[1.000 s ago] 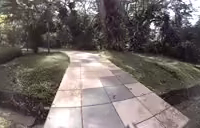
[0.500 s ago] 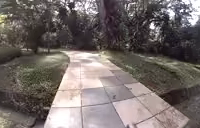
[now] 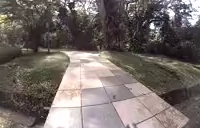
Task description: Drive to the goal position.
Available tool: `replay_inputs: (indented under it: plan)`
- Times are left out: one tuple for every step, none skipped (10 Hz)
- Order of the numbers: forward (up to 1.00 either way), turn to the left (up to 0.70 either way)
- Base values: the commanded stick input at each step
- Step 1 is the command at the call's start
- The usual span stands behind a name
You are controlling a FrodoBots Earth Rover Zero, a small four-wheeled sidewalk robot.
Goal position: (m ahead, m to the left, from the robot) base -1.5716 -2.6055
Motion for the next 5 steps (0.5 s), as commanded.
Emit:
replay_inputs:
  plan:
    - [1.00, 0.00]
    - [1.00, 0.00]
    - [1.00, 0.00]
    - [1.00, 0.00]
    - [1.00, 0.00]
